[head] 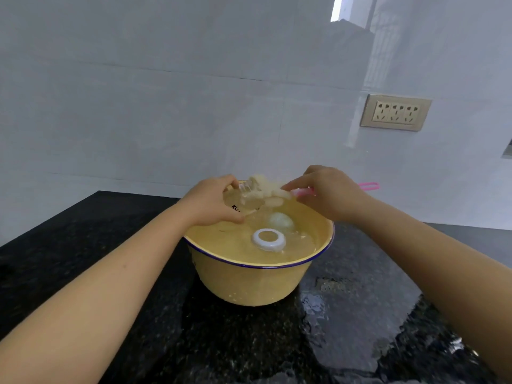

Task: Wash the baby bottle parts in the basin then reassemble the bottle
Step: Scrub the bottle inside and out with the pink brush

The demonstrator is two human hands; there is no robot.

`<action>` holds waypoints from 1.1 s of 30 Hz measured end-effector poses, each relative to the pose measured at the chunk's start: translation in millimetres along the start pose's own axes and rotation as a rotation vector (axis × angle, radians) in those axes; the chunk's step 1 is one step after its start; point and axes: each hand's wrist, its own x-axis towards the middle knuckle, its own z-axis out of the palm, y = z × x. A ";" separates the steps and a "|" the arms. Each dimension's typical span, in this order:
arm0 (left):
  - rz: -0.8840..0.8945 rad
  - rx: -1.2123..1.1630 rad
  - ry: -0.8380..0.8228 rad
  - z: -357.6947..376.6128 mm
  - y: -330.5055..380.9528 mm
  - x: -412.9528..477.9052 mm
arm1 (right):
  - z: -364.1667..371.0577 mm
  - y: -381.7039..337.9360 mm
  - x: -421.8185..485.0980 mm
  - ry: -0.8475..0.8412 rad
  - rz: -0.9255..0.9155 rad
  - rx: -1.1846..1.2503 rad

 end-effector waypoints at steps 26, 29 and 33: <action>0.094 0.065 -0.191 -0.3 -9.2 -8.8 | 14.3 -6.0 -8.0 0.097 -0.451 -0.453; 0.111 0.068 -0.241 -0.1 -10.2 -8.0 | 13.1 -14.4 -4.8 0.179 -0.558 -0.503; 0.101 0.083 -0.293 -0.1 -12.3 -5.7 | 18.5 -22.5 1.6 0.181 -0.595 -0.550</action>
